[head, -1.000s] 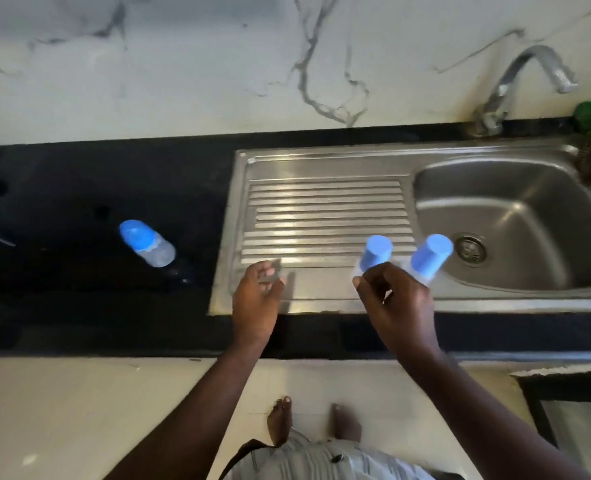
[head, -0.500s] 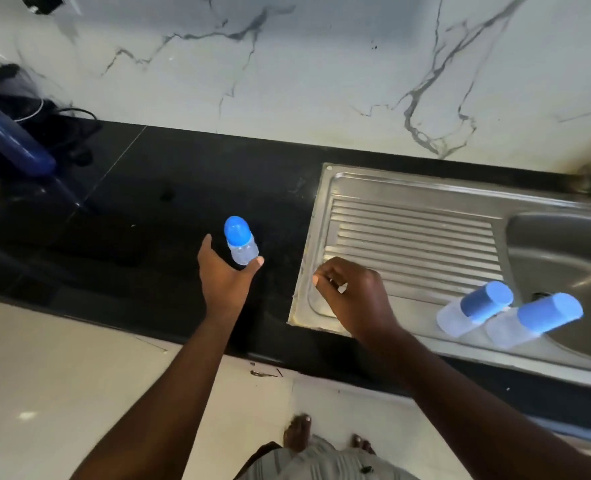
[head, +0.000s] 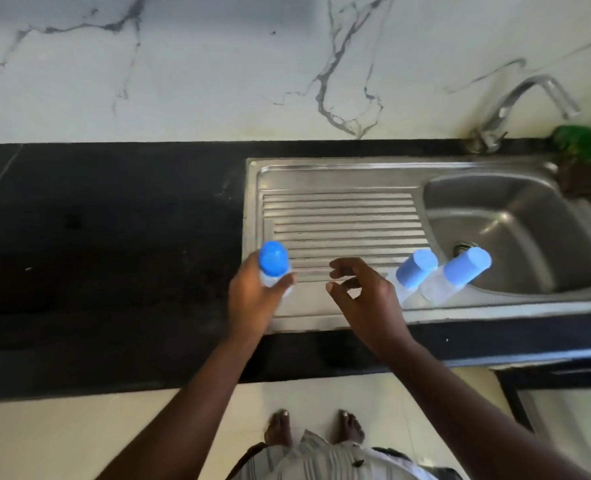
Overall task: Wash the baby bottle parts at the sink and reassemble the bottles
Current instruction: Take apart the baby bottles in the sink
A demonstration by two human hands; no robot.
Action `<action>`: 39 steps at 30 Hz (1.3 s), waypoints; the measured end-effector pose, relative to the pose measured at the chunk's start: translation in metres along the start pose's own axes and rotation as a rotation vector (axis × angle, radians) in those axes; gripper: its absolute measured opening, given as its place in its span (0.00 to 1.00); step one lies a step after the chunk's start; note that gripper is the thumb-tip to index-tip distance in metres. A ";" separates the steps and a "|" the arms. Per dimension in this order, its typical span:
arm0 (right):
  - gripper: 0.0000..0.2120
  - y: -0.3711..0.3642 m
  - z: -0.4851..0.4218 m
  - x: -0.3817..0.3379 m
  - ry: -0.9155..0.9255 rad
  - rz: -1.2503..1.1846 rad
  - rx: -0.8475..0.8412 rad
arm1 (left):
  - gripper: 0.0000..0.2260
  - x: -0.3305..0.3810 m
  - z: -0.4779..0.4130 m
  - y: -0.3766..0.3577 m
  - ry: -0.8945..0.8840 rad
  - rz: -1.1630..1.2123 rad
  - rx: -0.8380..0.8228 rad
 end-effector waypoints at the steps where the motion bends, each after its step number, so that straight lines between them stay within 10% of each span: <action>1: 0.16 0.008 0.002 0.004 -0.015 0.008 0.009 | 0.22 0.010 0.009 -0.016 -0.049 -0.004 -0.051; 5: 0.27 0.050 0.000 0.014 -0.001 0.002 -0.001 | 0.26 0.064 0.042 -0.066 -0.257 -0.091 -0.185; 12: 0.18 0.110 -0.025 0.017 0.098 -0.077 -0.005 | 0.20 0.127 0.067 -0.117 -0.400 -0.198 -0.328; 39: 0.18 0.313 -0.092 0.050 0.268 0.110 0.333 | 0.22 0.309 0.095 -0.267 -0.710 -0.388 -0.320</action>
Point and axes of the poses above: each hand's wrist, its own z-axis away from the middle knuckle, its own y-axis out of the back of the hand, x = y × z, the point moved 8 cm from there along -z, towards the middle knuckle, and after that the axes turned 8 degrees about x, right-handed, at the moved point
